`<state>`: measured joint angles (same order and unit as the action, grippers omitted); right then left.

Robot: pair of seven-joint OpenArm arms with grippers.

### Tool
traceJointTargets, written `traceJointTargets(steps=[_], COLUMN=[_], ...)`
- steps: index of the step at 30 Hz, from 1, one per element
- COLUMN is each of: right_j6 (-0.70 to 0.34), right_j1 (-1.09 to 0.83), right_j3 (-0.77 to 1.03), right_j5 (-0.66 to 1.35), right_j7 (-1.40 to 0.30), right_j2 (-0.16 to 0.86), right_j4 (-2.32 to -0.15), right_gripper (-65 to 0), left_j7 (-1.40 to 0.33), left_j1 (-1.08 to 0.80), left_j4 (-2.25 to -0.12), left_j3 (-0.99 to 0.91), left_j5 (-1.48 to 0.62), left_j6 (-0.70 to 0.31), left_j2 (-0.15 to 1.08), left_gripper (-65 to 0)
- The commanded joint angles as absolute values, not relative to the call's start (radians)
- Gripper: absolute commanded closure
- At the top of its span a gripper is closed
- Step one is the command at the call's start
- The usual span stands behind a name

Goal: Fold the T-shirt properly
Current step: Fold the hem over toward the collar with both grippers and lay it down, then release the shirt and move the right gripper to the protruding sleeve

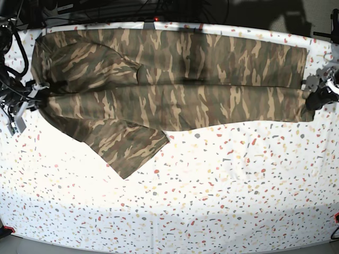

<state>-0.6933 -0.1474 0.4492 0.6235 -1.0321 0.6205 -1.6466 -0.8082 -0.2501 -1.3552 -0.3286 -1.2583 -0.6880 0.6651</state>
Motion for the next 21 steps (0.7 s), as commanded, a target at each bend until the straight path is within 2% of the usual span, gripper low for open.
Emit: traceJointTargets(steps=[1, 2, 4, 8, 14, 21], right_j6=[-0.698, -0.698, -0.698, -0.698, -0.698, -0.698], right_j1=[-0.136, -0.136, -0.136, -0.133, -0.082, 0.107], right_j3=[0.459, 0.459, 0.459, 0.459, 0.459, 0.458], right_j5=[0.629, 0.629, 0.629, 0.630, 0.757, 0.701], right_j7=[-1.022, -1.022, -1.022, -1.019, -0.829, -0.787], right_j2=[0.645, 0.645, 0.645, 0.646, 0.637, 0.463], right_j4=[-1.662, -1.662, -1.662, -1.662, -1.662, -1.647], right_gripper=[-24.8, -28.9, -32.2, -32.1, -32.1, -32.1], left_j7=[-0.784, -0.785, -0.786, -0.800, -0.709, -0.699], left_j1=[-0.244, -0.244, -0.247, -0.247, -0.247, -0.247], left_j4=[-1.370, -1.370, -1.370, -1.370, -1.370, -1.370], left_j3=[-0.342, -0.342, -0.342, -0.342, -0.342, -0.342], left_j5=[-1.283, -1.283, -1.283, -1.283, -1.284, -1.284], left_j6=[-0.698, -0.698, -0.698, -0.698, -0.698, -0.698], left_j2=[0.691, 0.691, 0.691, 0.691, 0.678, 0.546], left_gripper=[-16.3, -21.1, -25.2, -25.2, -25.2, -25.2])
